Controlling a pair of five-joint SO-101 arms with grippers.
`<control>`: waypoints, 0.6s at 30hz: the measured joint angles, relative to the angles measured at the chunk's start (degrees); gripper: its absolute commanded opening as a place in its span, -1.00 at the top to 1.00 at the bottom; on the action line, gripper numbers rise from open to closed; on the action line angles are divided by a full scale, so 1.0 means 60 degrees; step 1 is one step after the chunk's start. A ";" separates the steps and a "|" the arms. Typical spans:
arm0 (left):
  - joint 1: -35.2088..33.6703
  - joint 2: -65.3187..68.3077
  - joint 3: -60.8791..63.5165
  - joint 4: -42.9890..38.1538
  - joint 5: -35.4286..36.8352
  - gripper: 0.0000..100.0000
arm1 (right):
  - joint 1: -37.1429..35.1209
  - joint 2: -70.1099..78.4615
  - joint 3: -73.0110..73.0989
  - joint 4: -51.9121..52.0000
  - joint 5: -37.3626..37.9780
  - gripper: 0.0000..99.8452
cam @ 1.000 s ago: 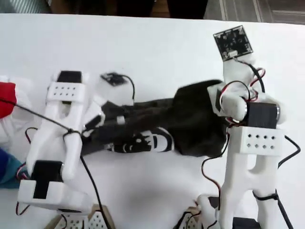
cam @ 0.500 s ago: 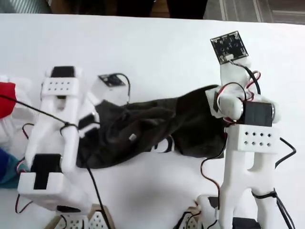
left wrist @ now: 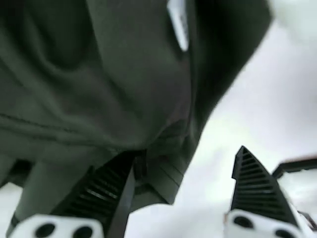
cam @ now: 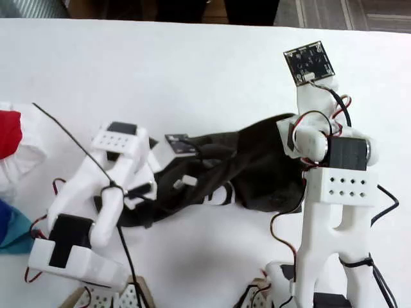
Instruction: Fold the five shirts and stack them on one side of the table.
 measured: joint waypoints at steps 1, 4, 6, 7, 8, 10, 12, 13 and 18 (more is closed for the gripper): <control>0.0029 0.0000 0.0073 -0.0147 0.0000 0.42 | 0.0000 0.0000 0.0000 0.0000 0.0000 0.96; 0.0059 0.0000 0.0088 -0.0806 0.0059 0.47 | 0.0000 0.0000 0.0000 0.0000 0.0000 0.96; 0.0015 0.0000 0.0088 -0.1319 0.0308 0.58 | 0.0000 0.0000 0.0000 0.0000 0.0000 0.96; -0.0029 0.0000 0.0088 -0.1553 0.0396 0.64 | 0.0000 0.0000 0.0000 0.0000 0.0000 0.96; -0.0059 0.0000 0.0088 -0.1729 0.0469 0.71 | 0.0000 0.0000 0.0000 0.0000 0.0000 0.96; -0.0073 0.0000 0.0088 -0.1905 0.0527 0.82 | 0.0000 0.0000 0.0000 0.0000 0.0000 0.96; -0.0059 0.0000 0.0088 -0.1949 0.0542 0.90 | 0.0000 0.0000 0.0000 0.0000 0.0000 0.96; -0.0059 0.0000 0.0088 -0.1978 0.0571 0.90 | 0.0000 0.0000 0.0000 0.0000 0.0000 0.96; -0.0044 0.0000 0.0088 -0.1978 0.0571 0.86 | 0.0000 0.0000 0.0000 0.0000 0.0000 0.96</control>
